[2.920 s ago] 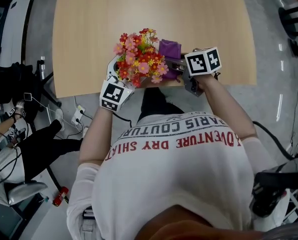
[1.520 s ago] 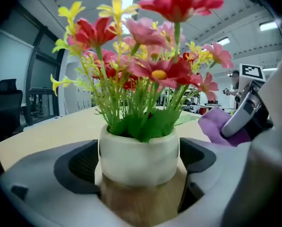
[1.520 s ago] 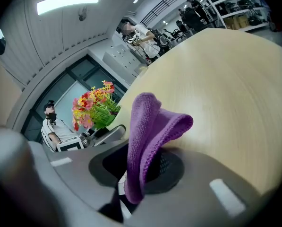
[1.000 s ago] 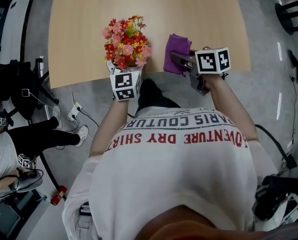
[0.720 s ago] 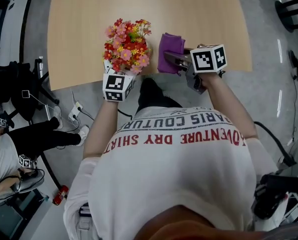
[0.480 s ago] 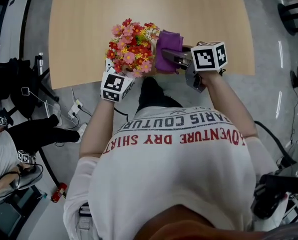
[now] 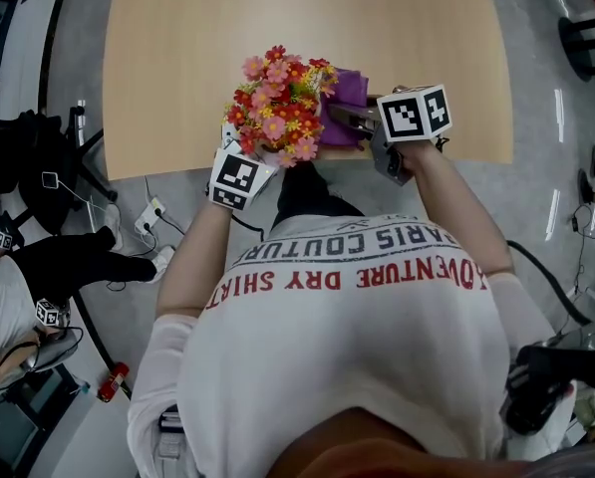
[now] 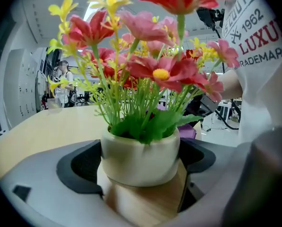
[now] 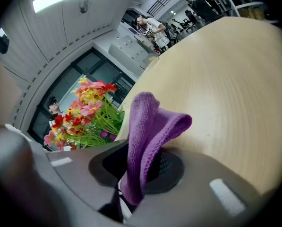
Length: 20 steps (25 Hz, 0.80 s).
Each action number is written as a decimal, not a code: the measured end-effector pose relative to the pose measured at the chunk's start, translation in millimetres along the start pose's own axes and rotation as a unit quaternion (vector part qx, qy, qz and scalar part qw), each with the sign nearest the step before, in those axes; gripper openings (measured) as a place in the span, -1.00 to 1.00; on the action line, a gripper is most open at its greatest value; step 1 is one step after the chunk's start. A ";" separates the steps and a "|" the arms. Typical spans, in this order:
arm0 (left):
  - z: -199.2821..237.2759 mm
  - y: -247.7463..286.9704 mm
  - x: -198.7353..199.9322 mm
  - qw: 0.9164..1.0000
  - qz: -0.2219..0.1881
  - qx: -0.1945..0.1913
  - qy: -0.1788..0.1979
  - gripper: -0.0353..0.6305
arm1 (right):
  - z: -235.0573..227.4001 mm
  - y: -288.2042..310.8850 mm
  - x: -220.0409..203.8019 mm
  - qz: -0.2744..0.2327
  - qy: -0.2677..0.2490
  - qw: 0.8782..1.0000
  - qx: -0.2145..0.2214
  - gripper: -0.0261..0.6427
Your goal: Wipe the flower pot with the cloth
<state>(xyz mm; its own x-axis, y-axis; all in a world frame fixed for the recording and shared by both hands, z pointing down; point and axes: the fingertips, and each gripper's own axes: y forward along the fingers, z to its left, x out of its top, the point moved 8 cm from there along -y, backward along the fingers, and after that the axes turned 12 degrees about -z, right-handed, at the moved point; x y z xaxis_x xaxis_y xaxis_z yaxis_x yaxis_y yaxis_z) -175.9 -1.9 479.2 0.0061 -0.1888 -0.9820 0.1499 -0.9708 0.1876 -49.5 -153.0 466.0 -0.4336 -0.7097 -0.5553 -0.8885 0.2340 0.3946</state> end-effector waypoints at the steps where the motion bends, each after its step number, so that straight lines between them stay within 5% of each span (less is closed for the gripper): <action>1: 5.6 -0.5 1.5 1.000 0.000 -0.002 -0.001 0.68 | -0.5 6.2 3.7 0.007 -0.003 1.000 -0.010 -0.74; 6: 12.4 -0.8 1.8 1.000 0.003 -0.015 0.001 0.68 | -10.8 21.8 3.5 0.044 -0.019 0.997 -0.056 -0.75; 13: 11.3 -1.4 -2.8 1.000 0.009 -0.027 0.004 0.68 | -16.3 21.3 -1.7 0.051 -0.021 0.997 -0.056 -0.75; 20: -34.0 -18.2 11.9 0.999 -0.002 0.042 -0.010 0.68 | 1.1 -45.9 -20.7 0.012 -0.032 0.998 -0.054 -0.74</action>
<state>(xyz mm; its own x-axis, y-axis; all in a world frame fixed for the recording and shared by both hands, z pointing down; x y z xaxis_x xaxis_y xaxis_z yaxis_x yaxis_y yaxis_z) -145.0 18.6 463.3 -0.0144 -0.1876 -0.9821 0.0668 -0.9802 0.1863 0.1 -148.4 458.7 -0.4657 -0.6602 -0.5893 -0.8581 0.1740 0.4831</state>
